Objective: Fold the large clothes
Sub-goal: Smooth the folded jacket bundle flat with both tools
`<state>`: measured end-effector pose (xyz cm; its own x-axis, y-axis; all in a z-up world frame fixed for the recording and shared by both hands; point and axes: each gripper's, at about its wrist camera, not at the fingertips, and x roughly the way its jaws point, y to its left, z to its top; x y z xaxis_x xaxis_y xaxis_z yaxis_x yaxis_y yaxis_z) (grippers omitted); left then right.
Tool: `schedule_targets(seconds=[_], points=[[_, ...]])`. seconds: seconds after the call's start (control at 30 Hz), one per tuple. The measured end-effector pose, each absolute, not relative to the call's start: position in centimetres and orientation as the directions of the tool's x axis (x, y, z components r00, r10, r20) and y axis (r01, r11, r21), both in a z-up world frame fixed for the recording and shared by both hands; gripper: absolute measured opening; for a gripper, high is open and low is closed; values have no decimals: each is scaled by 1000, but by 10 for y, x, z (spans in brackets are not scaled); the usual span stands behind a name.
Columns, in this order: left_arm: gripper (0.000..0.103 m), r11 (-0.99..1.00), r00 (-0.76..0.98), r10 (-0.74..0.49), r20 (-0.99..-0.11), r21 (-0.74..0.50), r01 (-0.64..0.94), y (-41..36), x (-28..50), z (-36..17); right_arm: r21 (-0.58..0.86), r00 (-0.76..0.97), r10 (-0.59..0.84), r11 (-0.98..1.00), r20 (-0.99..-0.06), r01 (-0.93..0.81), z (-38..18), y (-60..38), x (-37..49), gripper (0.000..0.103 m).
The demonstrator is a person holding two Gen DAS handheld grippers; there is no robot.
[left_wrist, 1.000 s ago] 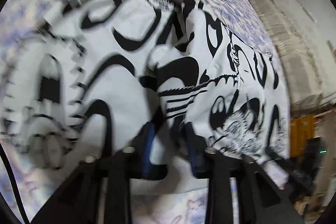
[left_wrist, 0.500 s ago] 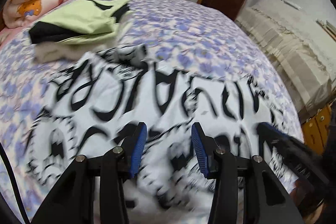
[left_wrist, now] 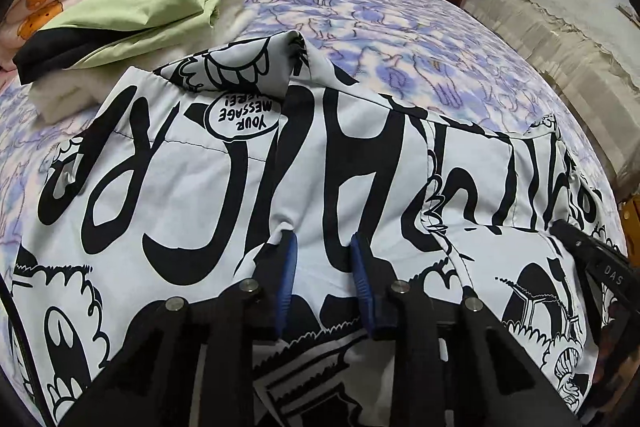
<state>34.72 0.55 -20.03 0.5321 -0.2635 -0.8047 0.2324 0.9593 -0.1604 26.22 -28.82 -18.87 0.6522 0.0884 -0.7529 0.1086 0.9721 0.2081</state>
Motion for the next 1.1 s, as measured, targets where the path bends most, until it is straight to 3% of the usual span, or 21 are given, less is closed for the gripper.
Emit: schedule_targets(seconds=[0.2,0.47,0.7,1.1], points=[[29,965,531,-238,-813,-134,228,0,344,-196,264,644,104,952,-758,158,-186,-292,260,3],[61,974,531,-214,-820,-136,182,7,319,-165,328,610,160,929,-776,174,-165,-279,235,3],[65,984,548,-140,-825,-54,169,9,274,-129,333,621,169,929,-766,159,-135,-261,191,3],[66,987,545,-140,-827,-75,140,39,192,-71,246,679,121,965,-724,90,-63,-232,123,3]])
